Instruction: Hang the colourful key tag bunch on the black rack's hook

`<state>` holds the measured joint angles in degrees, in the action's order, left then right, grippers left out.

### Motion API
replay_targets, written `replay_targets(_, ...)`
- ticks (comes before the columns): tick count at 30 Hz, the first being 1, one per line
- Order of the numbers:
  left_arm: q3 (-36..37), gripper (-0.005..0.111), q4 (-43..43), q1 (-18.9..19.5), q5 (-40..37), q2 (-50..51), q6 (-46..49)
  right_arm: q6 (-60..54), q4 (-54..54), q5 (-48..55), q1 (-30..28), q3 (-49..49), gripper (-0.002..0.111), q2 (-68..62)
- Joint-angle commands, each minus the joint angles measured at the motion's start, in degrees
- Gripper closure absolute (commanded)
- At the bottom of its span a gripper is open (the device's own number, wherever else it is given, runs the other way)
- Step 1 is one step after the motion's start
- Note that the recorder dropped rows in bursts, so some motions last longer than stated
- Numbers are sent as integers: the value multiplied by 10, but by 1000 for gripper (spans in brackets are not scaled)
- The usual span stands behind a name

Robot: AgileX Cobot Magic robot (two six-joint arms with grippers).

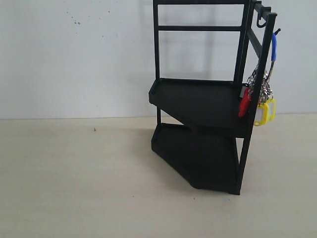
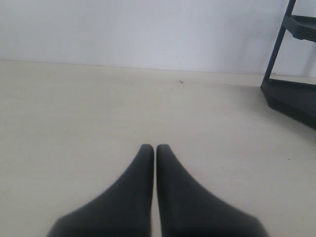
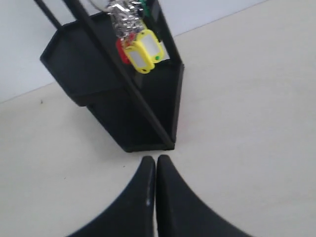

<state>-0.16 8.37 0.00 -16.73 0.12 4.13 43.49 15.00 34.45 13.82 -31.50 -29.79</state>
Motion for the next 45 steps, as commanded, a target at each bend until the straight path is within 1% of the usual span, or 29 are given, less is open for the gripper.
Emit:
replay_targets(1, 2, 102, -3, 0, 4, -1, 2, -7, 7, -13, -58, 56, 108, 86)
replay_targets(7, 2, 102, -3, 0, 4, -1, 2, -7, 7, -23, -117, 108, 108, 215)
replay_targets(10, 2, 102, -3, 0, 4, -1, 2, -7, 8, -43, -122, 132, 108, 278)
replay_targets(12, 2, 102, -3, 0, 4, -1, 2, -7, 8, -53, -122, 145, 108, 298)
replay_targets(17, 2, 102, -3, 0, 4, -1, 2, -6, -4, -96, -122, 174, 108, 298)
replay_targets(22, 2, 102, -3, 0, 4, -1, 2, -6, -20, -172, -121, 210, 108, 298)
replay_targets(27, 2, 102, -3, 0, 4, -1, 2, -6, -76, -184, -121, 238, 108, 298)
replay_targets(31, 2, 102, -3, 0, 4, -1, 2, -15, -119, -247, -121, 274, 108, 298)
replay_targets(33, 2, 102, -3, 0, 4, -1, 2, -60, -136, -308, -121, 302, 108, 298)
replay_targets(34, 2, 102, -3, 0, 4, -1, 2, -102, -143, -334, -121, 315, 108, 298)
replay_targets(36, 2, 102, -3, 0, 4, -1, 2, -207, -161, -348, -121, 315, 108, 298)
replay_targets(38, 2, 102, -3, 0, 4, -1, 2, -307, -189, -299, -121, 315, 108, 298)
replay_targets(41, 2, 102, -3, 0, 4, -1, 2, -405, -211, -266, -121, 315, 108, 298)
replay_targets(43, 2, 102, -3, 0, 4, -1, 2, -444, -211, -253, -121, 315, 108, 298)
replay_targets(45, 2, 102, -3, 0, 4, -1, 2, -455, -211, -245, -121, 315, 108, 298)
